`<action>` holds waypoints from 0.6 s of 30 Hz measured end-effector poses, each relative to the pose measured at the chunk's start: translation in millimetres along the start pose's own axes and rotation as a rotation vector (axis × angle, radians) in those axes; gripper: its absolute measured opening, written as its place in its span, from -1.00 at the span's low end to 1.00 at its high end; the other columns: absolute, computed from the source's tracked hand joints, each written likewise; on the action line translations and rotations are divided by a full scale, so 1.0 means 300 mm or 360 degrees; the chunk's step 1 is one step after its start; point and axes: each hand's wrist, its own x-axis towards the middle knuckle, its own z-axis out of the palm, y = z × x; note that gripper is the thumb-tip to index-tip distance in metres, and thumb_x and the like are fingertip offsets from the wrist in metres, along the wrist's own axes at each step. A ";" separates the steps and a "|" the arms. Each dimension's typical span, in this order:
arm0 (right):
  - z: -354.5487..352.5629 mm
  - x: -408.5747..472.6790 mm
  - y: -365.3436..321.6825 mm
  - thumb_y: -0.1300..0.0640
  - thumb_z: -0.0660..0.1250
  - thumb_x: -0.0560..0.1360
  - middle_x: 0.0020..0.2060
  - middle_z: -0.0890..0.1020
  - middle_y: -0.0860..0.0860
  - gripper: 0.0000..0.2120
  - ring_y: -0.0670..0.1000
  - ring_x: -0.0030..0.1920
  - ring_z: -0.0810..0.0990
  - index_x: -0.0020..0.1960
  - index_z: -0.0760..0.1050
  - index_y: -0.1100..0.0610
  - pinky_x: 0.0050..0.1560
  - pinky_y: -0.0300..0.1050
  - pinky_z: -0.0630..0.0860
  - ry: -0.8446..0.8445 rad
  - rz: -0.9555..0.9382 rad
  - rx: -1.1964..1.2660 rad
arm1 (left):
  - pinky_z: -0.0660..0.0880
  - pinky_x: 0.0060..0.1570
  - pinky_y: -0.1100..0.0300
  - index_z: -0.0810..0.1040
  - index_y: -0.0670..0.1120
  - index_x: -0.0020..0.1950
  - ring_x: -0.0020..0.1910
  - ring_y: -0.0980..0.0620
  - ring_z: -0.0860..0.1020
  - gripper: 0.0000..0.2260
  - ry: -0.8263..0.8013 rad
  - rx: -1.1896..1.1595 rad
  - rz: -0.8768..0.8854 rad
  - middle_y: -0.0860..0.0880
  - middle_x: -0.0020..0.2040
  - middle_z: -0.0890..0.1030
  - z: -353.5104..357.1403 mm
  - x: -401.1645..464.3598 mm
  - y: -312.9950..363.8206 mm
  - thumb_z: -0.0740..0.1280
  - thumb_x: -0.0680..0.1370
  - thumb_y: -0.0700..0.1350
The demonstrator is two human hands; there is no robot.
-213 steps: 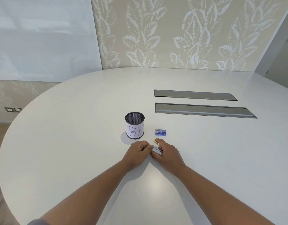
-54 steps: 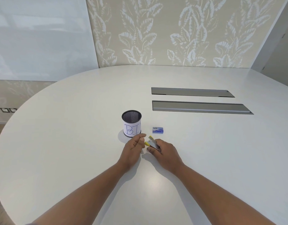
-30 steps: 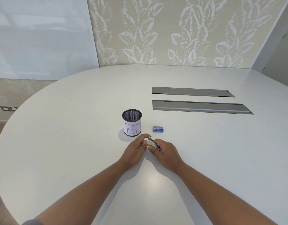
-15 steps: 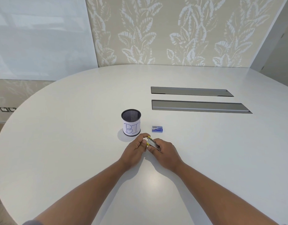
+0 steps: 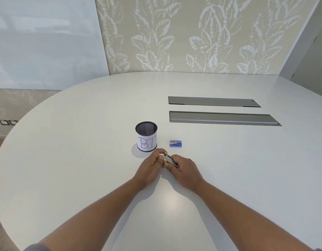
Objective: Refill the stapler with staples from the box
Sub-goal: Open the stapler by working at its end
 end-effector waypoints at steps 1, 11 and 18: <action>-0.001 0.001 0.001 -0.41 0.19 0.51 -0.39 0.45 -0.04 -0.50 -0.04 -0.36 0.37 -0.15 0.39 0.04 -0.30 -0.05 0.36 0.0012 0.0002 0.0008 | 0.47 0.07 0.13 0.49 0.17 0.23 -0.11 0.16 0.52 -0.77 -0.0006 -0.0006 -0.0001 0.06 -0.07 0.63 0.001 0.000 -0.002 0.09 0.68 0.03; 0.000 -0.001 -0.003 -0.39 0.22 0.49 -0.41 0.48 -0.11 -0.60 -0.08 -0.37 0.39 -0.14 0.40 -0.05 -0.33 -0.15 0.32 0.0046 0.0022 0.0049 | 0.47 0.09 0.15 0.48 0.27 0.28 -0.11 0.14 0.52 -0.73 -0.0021 -0.0044 0.0022 0.01 -0.11 0.60 0.004 0.003 -0.014 0.09 0.67 0.04; 0.005 -0.003 0.003 -0.46 0.15 0.47 -0.34 0.54 0.02 -0.47 0.01 -0.31 0.47 -0.06 0.47 0.02 -0.25 -0.01 0.43 0.0008 0.0001 -0.0012 | 0.46 0.03 0.10 0.49 0.17 0.19 -0.15 0.13 0.49 -0.78 -0.0005 -0.0031 0.0022 0.07 -0.16 0.57 0.002 0.001 -0.019 0.09 0.65 0.04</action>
